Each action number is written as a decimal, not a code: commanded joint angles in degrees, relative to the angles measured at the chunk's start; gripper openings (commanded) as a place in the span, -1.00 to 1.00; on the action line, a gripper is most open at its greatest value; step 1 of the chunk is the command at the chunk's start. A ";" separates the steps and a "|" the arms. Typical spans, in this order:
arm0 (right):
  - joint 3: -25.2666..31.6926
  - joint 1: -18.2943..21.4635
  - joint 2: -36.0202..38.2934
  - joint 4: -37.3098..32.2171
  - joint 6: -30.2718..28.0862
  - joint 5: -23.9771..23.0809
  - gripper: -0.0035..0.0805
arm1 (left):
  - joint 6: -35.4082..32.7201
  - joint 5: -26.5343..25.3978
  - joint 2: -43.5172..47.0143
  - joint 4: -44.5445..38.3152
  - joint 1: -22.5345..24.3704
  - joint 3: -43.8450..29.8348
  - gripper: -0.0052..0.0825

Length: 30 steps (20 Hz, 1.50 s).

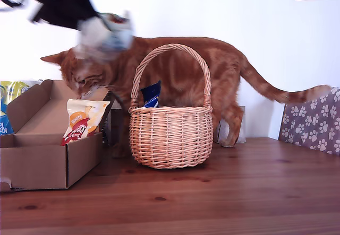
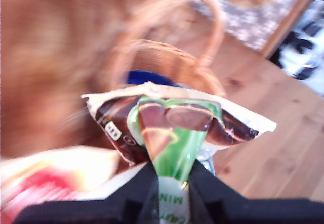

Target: Move the bags of Easter eggs from the cardboard box on the left into the woven basket on the right side.

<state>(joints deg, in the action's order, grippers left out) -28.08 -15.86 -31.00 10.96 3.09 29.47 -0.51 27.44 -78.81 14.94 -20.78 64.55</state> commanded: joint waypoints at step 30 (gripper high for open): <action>0.20 -0.26 0.04 -0.37 -0.13 0.33 -0.95 | -1.44 -30.69 -27.74 -47.06 -14.64 1.49 0.17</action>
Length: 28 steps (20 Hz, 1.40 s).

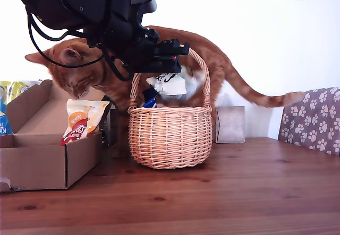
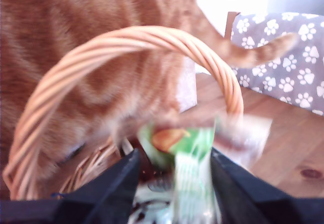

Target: Move the bags of Easter eggs from the cardboard box on the left into the woven basket on the right side.

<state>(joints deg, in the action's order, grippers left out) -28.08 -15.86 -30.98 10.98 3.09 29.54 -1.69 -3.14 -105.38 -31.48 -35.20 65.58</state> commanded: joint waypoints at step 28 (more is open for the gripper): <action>0.20 -0.26 -0.37 -0.33 -0.15 0.33 -0.95 | -6.86 9.77 40.74 29.62 12.92 -28.55 -0.93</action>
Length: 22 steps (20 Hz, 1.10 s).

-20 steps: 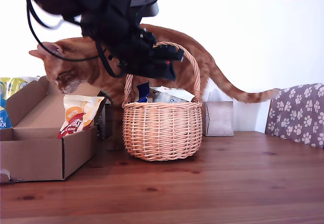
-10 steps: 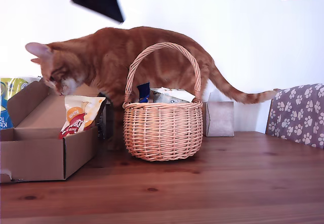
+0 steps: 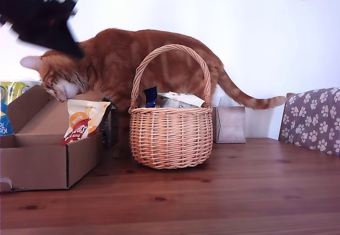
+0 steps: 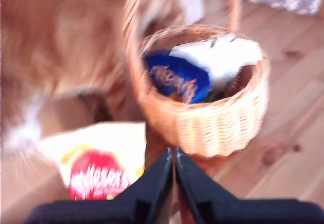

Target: Move the bags of Easter eggs from the cardboard box on the left into the woven basket on the right side.

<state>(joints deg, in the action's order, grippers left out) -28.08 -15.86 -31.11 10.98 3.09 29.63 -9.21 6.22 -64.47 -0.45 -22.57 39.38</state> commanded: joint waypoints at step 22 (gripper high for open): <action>0.20 -0.26 -0.24 -0.44 -0.11 0.26 -0.95 | 8.07 -15.10 -26.53 -33.81 -7.39 -0.63 0.82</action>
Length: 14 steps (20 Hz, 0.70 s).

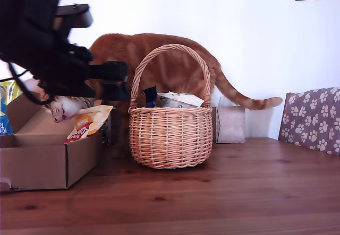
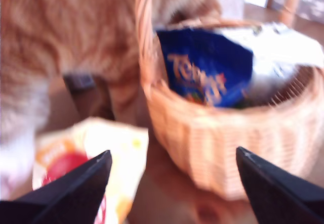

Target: Move the bags of Easter eggs from the cardboard box on the left into the woven basket on the right side.

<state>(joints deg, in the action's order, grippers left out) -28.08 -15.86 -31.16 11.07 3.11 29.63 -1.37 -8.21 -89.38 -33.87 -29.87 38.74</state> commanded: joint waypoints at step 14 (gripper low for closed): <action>0.20 -0.26 -0.20 -0.59 -0.13 0.28 -0.95 | 1.51 -6.14 -8.15 0.04 8.81 2.23 0.47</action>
<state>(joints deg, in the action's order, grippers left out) -28.08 -15.86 -31.16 11.05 3.09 29.63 -0.25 -14.94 -97.27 -33.71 -21.12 41.65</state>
